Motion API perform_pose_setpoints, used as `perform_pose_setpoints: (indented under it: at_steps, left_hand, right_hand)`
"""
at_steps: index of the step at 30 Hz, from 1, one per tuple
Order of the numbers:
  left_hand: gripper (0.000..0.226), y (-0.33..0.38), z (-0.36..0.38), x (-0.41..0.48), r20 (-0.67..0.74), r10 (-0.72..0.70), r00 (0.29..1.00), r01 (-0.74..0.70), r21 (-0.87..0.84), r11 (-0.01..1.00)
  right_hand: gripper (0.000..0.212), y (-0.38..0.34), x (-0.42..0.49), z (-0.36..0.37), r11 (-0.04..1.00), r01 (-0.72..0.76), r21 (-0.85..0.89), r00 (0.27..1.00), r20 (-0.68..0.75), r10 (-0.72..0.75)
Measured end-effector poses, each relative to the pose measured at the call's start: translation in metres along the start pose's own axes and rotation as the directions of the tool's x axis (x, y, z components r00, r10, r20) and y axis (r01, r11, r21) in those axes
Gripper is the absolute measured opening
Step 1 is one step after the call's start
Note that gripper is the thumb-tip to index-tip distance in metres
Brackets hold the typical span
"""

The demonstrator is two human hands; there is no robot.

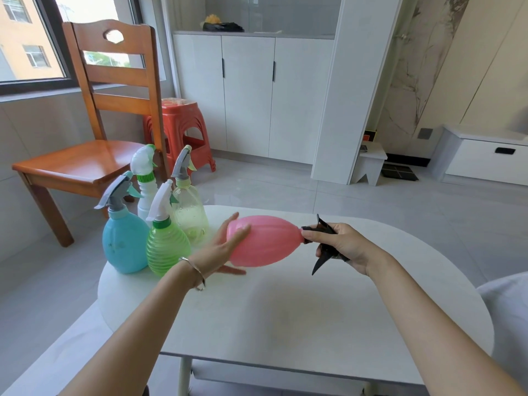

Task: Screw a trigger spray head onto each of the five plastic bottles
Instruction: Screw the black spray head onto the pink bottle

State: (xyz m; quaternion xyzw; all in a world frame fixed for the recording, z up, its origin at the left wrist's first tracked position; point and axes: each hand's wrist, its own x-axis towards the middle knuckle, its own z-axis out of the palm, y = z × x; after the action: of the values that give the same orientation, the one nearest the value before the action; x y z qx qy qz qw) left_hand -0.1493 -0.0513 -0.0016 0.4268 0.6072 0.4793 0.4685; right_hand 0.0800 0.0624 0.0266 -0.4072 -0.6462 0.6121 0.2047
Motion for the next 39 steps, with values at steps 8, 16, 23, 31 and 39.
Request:
perform_pose_setpoints:
  at_steps: [8,16,23,31,39]
  left_hand:
    - [0.109,-0.002,0.003,-0.003,0.101,-0.009,0.995,0.011,-0.012,1.000]
    - [0.090,-0.002,0.004,-0.004,0.162,-0.069,0.984,0.090,-0.124,0.988]
    - [0.117,-0.007,-0.001,0.002,0.121,0.095,0.988,-0.081,-0.113,0.990]
    - [0.113,-0.009,-0.001,0.006,0.010,0.109,0.994,-0.109,0.035,0.993]
    - [0.112,-0.006,0.005,0.001,-0.041,0.173,0.984,-0.168,0.107,0.980]
  right_hand:
    - [0.029,0.000,0.000,0.000,0.999,-0.026,0.026,1.000,0.002,0.026]
    - [0.026,0.000,-0.002,-0.001,0.999,-0.014,0.046,1.000,0.005,0.014]
    - [0.024,0.003,-0.001,-0.002,0.991,-0.044,0.129,0.999,-0.004,0.045]
    - [0.023,0.007,0.001,0.002,0.992,-0.057,0.115,0.998,-0.007,0.059]
    - [0.019,0.007,0.000,0.003,0.991,-0.075,0.112,0.996,-0.041,0.080]
